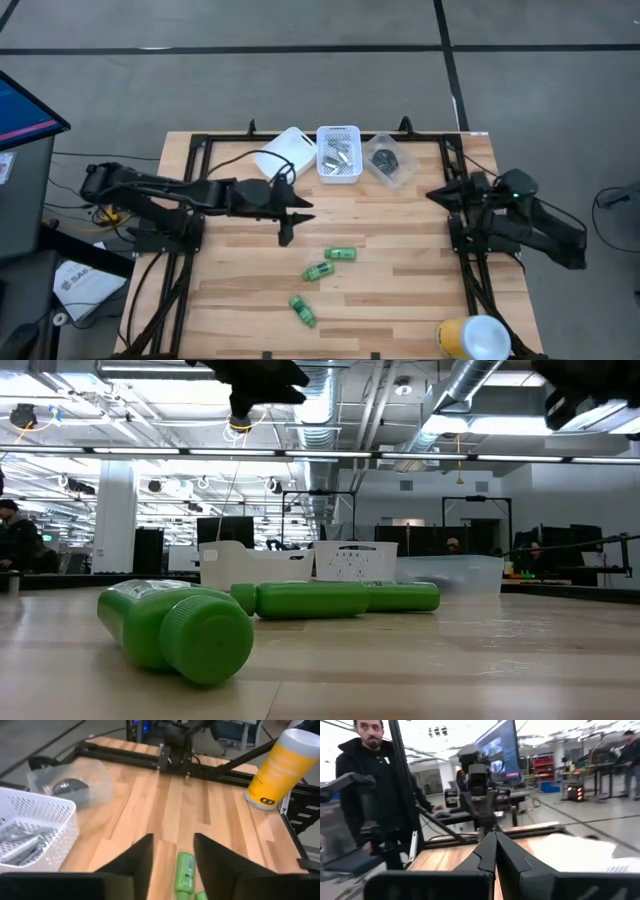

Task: Pick & Place Travel size toiletries
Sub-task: Put the green shampoo bottle into the left white bin

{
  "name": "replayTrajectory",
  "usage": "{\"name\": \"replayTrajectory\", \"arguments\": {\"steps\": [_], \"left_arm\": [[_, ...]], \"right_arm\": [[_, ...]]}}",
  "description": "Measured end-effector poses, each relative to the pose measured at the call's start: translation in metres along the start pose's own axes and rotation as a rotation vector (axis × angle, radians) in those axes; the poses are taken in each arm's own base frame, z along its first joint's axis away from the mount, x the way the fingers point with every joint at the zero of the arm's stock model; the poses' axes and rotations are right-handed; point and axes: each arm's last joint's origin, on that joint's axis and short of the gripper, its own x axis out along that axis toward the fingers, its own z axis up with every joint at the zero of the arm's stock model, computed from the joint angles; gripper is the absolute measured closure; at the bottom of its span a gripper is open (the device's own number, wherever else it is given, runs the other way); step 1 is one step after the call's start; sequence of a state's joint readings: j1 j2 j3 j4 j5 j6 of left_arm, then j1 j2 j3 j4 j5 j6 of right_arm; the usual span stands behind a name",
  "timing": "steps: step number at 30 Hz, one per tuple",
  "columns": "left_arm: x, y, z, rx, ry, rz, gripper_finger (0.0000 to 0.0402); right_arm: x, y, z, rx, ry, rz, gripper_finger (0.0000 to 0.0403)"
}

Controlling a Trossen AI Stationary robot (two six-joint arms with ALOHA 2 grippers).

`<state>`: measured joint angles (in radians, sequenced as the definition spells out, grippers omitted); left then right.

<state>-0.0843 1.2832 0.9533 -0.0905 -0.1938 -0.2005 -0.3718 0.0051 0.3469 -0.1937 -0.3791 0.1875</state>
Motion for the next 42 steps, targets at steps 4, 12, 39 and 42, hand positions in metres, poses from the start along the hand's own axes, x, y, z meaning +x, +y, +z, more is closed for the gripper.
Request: {"name": "replayTrajectory", "arguments": {"steps": [4, 12, 39, 42], "left_arm": [[0.009, -0.008, -0.001, 0.004, 0.016, 0.0, 0.0217], [0.031, -0.024, 0.01, 0.027, 0.035, 0.047, 0.02], [0.128, -0.057, -0.034, 0.263, 0.307, -0.022, 0.0119], [0.139, -0.059, -0.042, 0.264, 0.301, -0.025, 0.0113]], "right_arm": [[0.01, -0.006, -0.023, 0.049, -0.014, 0.06, 0.0402], [0.021, -0.013, -0.066, 0.141, -0.036, 0.119, 0.0402], [0.023, -0.009, -0.089, 0.364, 0.128, 0.159, 0.0401], [0.023, -0.009, -0.089, 0.364, 0.129, 0.159, 0.0401]]}}
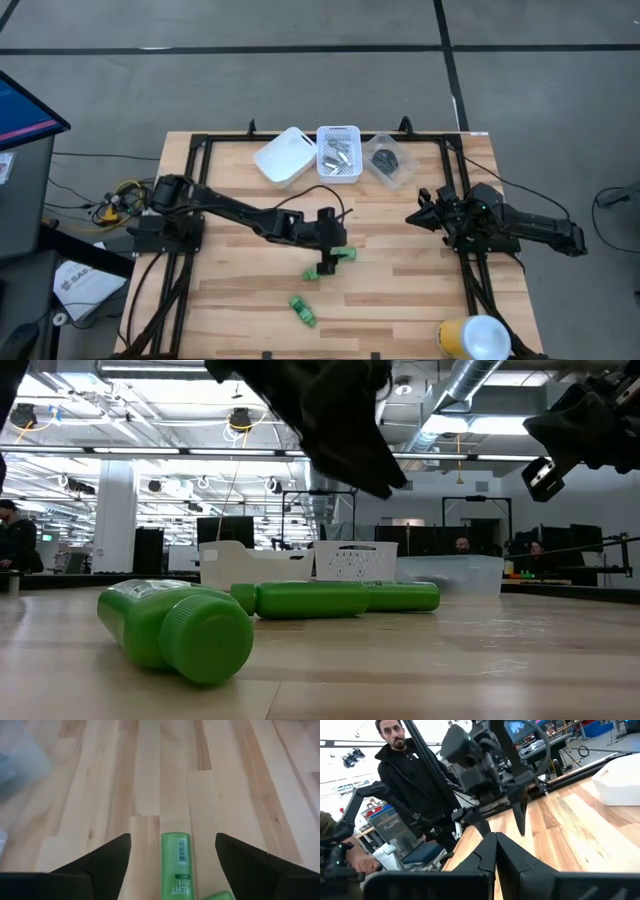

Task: Pick & Place Travel size toiletries
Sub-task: Put the green shampoo bottle into the left white bin

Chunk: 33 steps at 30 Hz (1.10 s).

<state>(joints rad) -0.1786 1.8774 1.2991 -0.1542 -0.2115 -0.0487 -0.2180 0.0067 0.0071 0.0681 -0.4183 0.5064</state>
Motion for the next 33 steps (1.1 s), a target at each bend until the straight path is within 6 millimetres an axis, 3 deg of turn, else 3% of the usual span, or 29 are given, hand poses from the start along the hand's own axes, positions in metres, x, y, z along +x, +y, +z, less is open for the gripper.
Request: {"name": "replayTrajectory", "arguments": {"steps": [12, 21, 33], "left_arm": [[0.051, -0.017, -0.039, 0.032, 0.124, -0.005, 0.0116], [0.063, -0.016, -0.05, -0.018, 0.162, 0.0, 0.0122], [0.07, -0.015, -0.057, 0.037, 0.195, -0.017, 0.0226]], "right_arm": [[0.0, 0.0, 0.0, 0.0, 0.001, 0.0, 0.0401], [0.0, 0.0, 0.0, 0.0, 0.001, -0.001, 0.0398], [0.0, 0.0, 0.0, 0.001, 0.001, -0.001, 0.0398]]}}
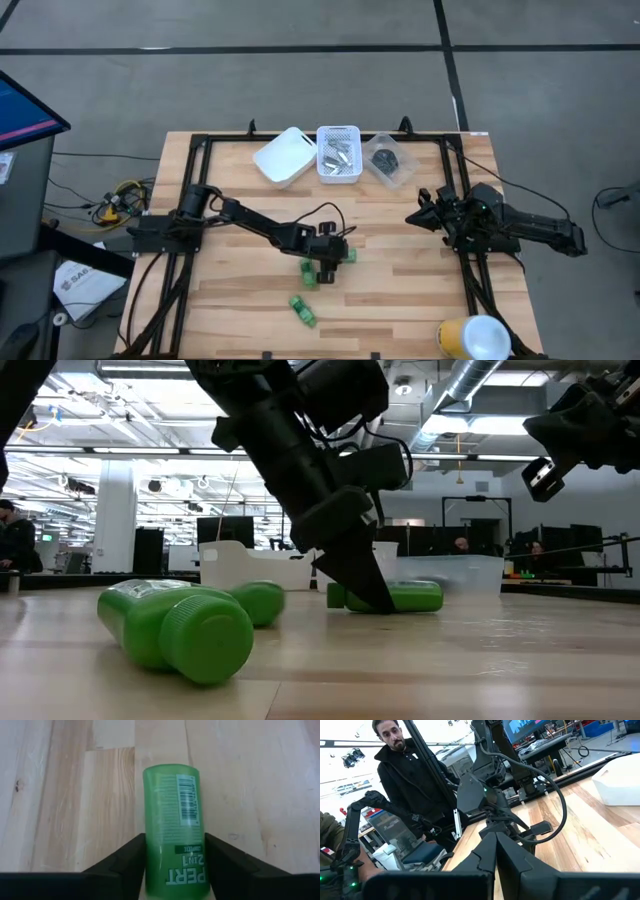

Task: Pick & Place Travel size toiletries
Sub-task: Put the green shampoo bottle into the left white bin

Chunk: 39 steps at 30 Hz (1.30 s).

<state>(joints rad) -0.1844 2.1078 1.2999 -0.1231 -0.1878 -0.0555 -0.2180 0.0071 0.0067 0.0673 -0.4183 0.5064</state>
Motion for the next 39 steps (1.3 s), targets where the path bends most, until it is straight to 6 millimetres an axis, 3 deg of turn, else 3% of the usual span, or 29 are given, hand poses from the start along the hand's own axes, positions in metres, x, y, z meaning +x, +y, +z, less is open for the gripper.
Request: {"name": "replayTrajectory", "arguments": {"steps": [5, 10, 14, 19, 24, 29, 35, 39], "left_arm": [[-0.001, 0.0, 0.001, -0.001, -0.003, -0.001, 0.0261], [-0.01, 0.002, 0.006, -0.009, -0.025, 0.003, 0.0263], [-0.035, 0.007, 0.021, -0.028, -0.093, -0.001, 0.0263], [-0.091, 0.022, 0.049, -0.073, -0.252, 0.055, 0.0263], [-0.155, 0.058, 0.066, -0.163, -0.404, 0.243, 0.0262], [-0.208, 0.11, 0.066, -0.294, -0.49, 0.457, 0.0262], [-0.245, 0.177, 0.043, -0.44, -0.445, 0.731, 0.0262], [-0.244, 0.212, 0.02, -0.49, -0.391, 0.746, 0.0261]], "right_arm": [[0.0, 0.0, 0.0, 0.0, 0.0, 0.0, 0.0398], [0.0, 0.0, 0.0, 0.0, 0.0, 0.0, 0.0398], [0.0, 0.0, 0.0, 0.0, 0.0, 0.0, 0.0398], [0.0, 0.0, 0.0, 0.0, 0.0, 0.0, 0.0398], [0.0, 0.0, 0.0, 0.0, 0.0, 0.0, 0.0398], [0.0, 0.0, 0.0, 0.0, 0.0, 0.0, 0.0398], [0.0, 0.0, 0.0, 0.0, 0.0, 0.0, 0.0398], [0.0, 0.0, 0.0, 0.0, 0.001, 0.001, 0.0398]]}}
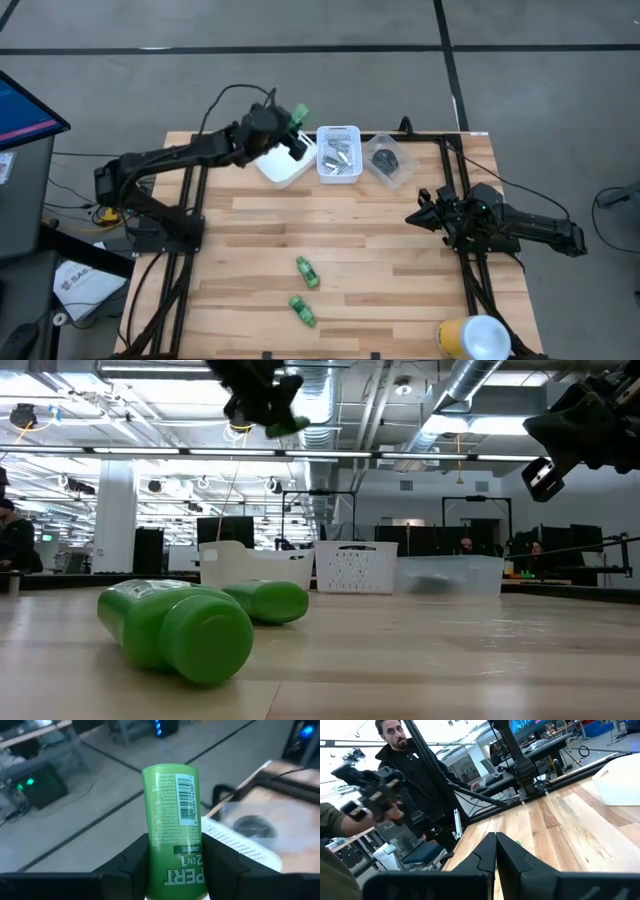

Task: Pick & Place Travel size toiletries
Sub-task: Put the green shampoo bottle into the left white bin

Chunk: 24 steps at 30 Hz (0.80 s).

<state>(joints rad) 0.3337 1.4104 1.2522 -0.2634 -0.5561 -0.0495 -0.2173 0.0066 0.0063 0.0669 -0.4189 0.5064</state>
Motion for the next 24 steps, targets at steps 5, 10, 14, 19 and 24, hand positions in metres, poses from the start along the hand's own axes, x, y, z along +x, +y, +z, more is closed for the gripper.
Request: {"name": "replayTrajectory", "arguments": {"steps": [5, 10, 14, 19, 24], "left_arm": [[0.03, 0.026, -0.037, -0.017, 0.126, 0.022, 0.0261], [0.046, 0.037, -0.081, -0.041, 0.253, 0.01, 0.0261], [0.05, 0.04, -0.11, -0.034, 0.303, 0.01, 0.0261], [0.055, 0.04, -0.137, -0.035, 0.342, -0.018, 0.0261], [0.071, 0.041, -0.153, -0.037, 0.392, -0.037, 0.0261]], "right_arm": [[0.0, 0.0, 0.0, 0.0, -0.001, 0.0, 0.0398], [0.0, 0.0, 0.0, 0.0, -0.001, 0.0, 0.0398], [0.0, 0.0, 0.0, 0.0, -0.001, 0.0, 0.0398], [0.0, 0.0, 0.0, 0.0, -0.001, 0.0, 0.0398], [0.0, 0.0, 0.0, 0.0, -0.001, 0.0, 0.0398]]}}
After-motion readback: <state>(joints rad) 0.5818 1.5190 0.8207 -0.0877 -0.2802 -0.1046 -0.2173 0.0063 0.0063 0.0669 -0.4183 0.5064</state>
